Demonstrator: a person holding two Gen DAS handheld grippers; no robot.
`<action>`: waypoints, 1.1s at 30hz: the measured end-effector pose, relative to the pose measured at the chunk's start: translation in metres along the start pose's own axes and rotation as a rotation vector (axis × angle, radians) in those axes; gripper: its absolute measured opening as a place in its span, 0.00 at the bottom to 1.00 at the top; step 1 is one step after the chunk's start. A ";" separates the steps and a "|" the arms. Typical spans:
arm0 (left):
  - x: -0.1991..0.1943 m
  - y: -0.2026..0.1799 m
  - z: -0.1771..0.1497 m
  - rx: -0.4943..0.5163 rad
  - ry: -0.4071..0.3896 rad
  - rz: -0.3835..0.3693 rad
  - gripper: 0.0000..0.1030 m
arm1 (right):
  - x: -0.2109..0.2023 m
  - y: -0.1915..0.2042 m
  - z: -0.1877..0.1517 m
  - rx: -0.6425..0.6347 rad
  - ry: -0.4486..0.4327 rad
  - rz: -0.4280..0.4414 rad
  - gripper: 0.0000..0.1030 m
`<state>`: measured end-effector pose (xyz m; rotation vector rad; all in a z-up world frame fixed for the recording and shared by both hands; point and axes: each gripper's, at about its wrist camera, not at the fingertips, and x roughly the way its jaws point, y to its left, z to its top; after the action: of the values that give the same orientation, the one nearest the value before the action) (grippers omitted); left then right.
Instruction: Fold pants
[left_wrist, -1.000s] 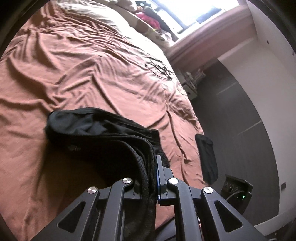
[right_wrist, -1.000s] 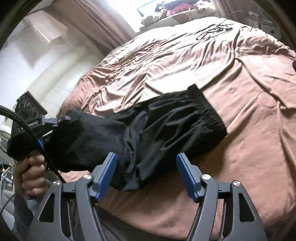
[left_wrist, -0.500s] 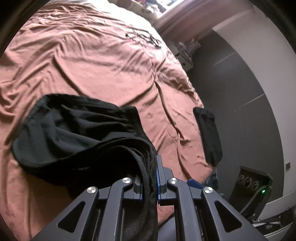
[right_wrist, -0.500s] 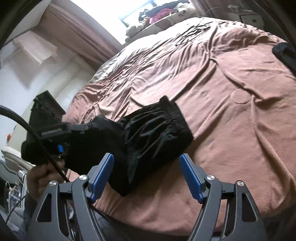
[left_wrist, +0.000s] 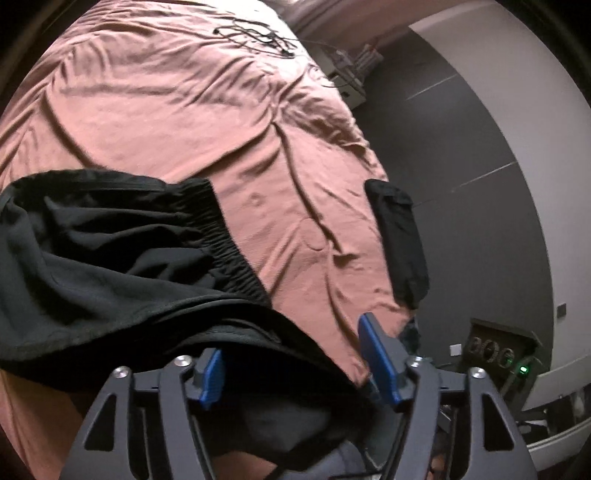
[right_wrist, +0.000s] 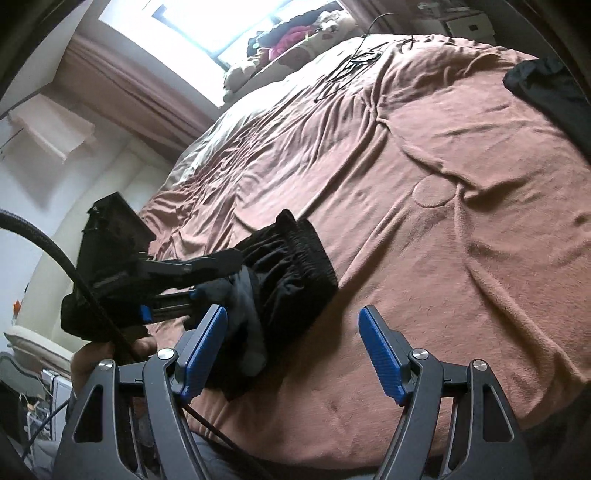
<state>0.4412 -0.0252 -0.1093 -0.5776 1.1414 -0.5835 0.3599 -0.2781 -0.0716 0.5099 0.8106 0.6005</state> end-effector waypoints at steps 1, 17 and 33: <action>-0.004 0.000 -0.001 0.001 -0.006 -0.009 0.72 | 0.000 0.000 0.001 0.000 0.000 0.003 0.70; -0.085 0.067 -0.035 -0.145 -0.138 0.060 0.86 | 0.044 0.038 0.020 -0.175 0.105 -0.002 0.70; -0.074 0.142 -0.060 -0.323 -0.146 0.010 0.99 | 0.110 0.052 0.028 -0.266 0.274 -0.130 0.70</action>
<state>0.3809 0.1197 -0.1762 -0.8770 1.1060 -0.3425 0.4264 -0.1727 -0.0782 0.1311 0.9977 0.6539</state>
